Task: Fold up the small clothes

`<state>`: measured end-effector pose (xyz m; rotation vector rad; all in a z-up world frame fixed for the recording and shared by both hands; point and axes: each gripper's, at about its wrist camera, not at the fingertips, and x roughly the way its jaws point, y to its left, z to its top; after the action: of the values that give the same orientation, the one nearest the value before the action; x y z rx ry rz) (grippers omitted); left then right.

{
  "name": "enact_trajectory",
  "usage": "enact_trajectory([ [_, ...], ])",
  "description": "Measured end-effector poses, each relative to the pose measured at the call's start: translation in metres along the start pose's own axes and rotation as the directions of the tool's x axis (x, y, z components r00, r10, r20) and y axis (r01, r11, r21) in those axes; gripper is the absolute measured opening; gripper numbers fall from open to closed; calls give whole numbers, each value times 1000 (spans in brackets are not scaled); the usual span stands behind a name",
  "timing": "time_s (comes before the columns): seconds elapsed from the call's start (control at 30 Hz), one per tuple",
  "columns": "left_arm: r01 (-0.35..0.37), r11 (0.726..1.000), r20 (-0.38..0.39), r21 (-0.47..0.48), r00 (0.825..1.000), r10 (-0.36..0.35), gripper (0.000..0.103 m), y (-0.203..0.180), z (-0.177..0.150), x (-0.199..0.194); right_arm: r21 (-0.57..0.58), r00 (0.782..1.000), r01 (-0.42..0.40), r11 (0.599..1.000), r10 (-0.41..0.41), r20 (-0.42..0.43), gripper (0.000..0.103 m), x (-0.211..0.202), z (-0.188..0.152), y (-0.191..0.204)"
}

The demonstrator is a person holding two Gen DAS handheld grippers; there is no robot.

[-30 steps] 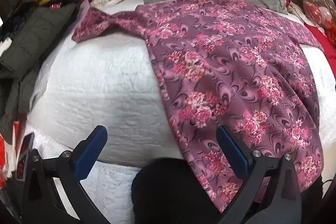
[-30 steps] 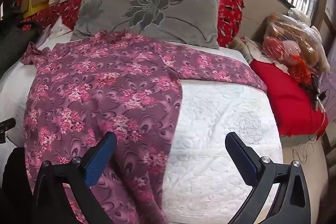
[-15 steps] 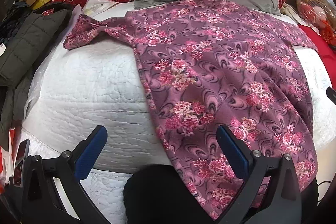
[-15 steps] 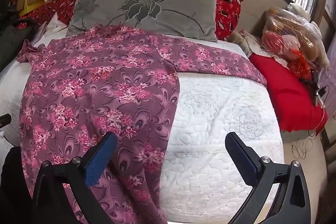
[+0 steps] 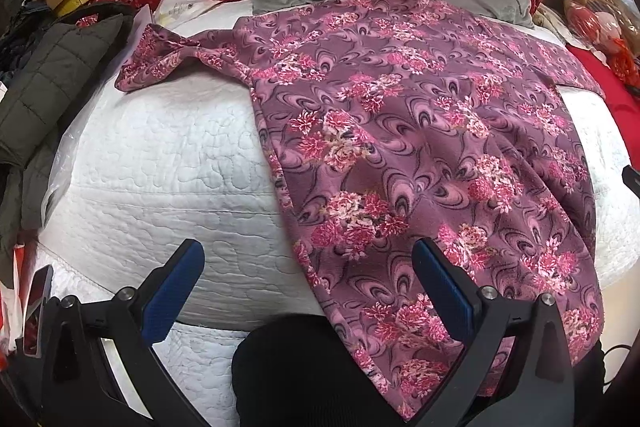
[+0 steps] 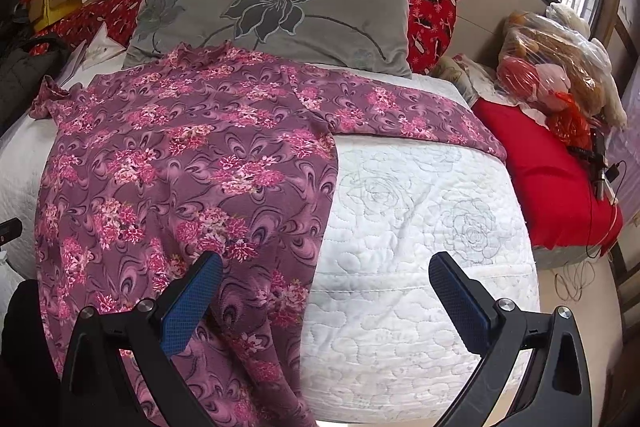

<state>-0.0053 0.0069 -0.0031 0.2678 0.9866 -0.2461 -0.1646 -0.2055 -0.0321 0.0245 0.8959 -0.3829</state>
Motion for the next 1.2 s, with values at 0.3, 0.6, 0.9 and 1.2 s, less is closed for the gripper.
enact_trajectory([
  [0.3, 2, 1000, -7, 1, 1000, -2, 103, -2, 0, 2, 16, 1000, -4, 1000, 5, -1, 102, 1, 2, -3],
  [0.6, 6, 1000, -19, 0, 1000, -6, 103, -3, 1, 2, 17, 1000, -11, 1000, 11, 2, 102, 1, 2, -3],
  [0.9, 7, 1000, -25, 2, 1000, -7, 103, -5, 1, 3, 30, 1000, -20, 999, 20, -1, 102, 4, -1, -6],
  [1.2, 10, 1000, -34, 5, 999, -10, 103, -9, 2, 6, 44, 1000, -26, 999, 26, -3, 102, 6, -3, -11],
])
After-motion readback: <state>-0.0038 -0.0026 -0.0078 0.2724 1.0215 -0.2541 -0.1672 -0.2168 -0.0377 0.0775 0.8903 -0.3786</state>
